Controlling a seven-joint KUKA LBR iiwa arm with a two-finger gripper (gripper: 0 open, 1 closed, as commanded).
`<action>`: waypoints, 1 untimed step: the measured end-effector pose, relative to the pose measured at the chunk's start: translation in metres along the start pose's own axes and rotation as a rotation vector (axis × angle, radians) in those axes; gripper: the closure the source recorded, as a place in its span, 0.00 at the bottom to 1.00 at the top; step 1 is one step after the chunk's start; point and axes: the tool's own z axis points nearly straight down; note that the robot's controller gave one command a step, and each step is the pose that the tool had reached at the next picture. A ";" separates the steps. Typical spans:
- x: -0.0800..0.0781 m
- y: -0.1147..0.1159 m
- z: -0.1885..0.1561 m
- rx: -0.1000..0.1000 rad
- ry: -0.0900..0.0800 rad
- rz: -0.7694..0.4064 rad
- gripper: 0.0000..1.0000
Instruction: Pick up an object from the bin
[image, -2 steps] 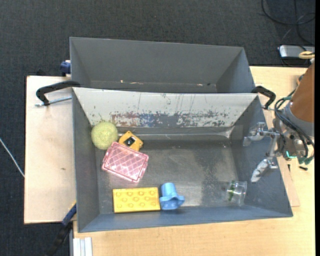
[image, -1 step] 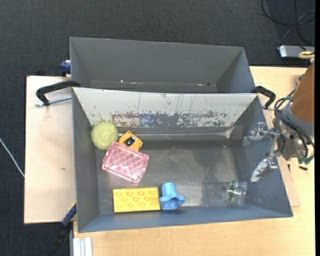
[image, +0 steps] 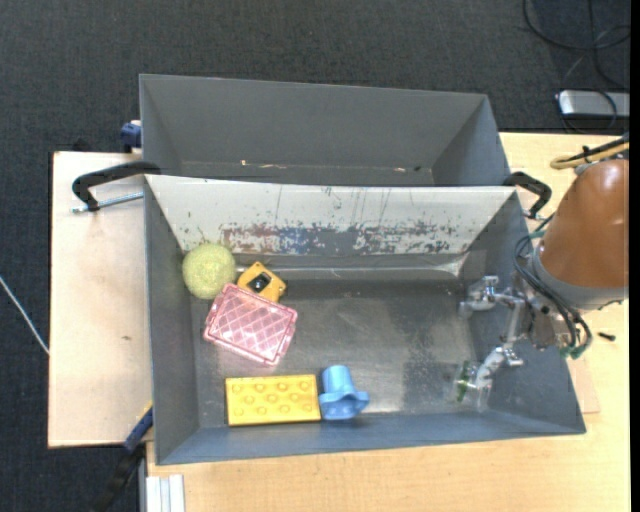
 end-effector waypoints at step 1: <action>0.004 0.006 0.038 -0.003 0.010 -0.070 0.00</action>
Offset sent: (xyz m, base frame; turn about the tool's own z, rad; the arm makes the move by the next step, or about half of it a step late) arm -0.0078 -0.0081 0.0004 -0.0715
